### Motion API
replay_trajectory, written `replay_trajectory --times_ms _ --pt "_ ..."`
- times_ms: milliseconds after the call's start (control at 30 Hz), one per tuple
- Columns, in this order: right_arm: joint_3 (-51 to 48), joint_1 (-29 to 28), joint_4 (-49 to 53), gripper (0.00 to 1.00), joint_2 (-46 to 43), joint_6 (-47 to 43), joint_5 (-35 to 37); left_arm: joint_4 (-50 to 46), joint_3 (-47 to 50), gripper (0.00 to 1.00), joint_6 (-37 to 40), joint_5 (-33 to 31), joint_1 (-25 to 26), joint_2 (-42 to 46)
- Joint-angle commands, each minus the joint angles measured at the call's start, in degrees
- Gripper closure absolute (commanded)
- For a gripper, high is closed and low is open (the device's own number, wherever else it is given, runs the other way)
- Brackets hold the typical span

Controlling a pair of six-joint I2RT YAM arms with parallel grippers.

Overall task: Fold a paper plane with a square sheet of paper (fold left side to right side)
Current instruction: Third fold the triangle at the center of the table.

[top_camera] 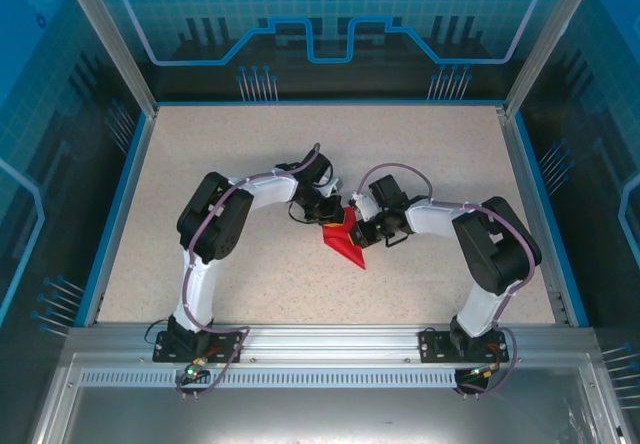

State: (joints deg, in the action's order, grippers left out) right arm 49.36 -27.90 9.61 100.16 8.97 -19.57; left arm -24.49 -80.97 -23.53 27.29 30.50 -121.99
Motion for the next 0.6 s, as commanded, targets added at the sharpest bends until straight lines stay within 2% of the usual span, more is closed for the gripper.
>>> replay_trajectory --times_ms 0,133,233,400,567 --pt "-0.7 0.9 2.7 1.00 0.7 -0.8 1.7 -4.9 0.8 0.86 1.3 -2.9 0.7 2.5" --pt "-0.2 0.0 3.8 1.00 1.1 -1.2 2.5 -4.6 2.1 0.78 1.4 -3.1 0.7 6.6" --pt "-0.2 -0.1 3.8 1.00 1.3 -1.2 2.5 -4.4 3.9 0.76 1.0 -3.8 0.7 9.5" --pt "-0.3 -0.2 3.6 1.00 1.6 -1.2 2.2 -2.1 8.9 0.86 -0.9 -1.3 1.4 13.1" --pt "-0.3 -0.3 3.6 1.00 1.8 -1.3 2.2 1.5 12.4 0.91 -3.0 1.7 2.9 13.8"
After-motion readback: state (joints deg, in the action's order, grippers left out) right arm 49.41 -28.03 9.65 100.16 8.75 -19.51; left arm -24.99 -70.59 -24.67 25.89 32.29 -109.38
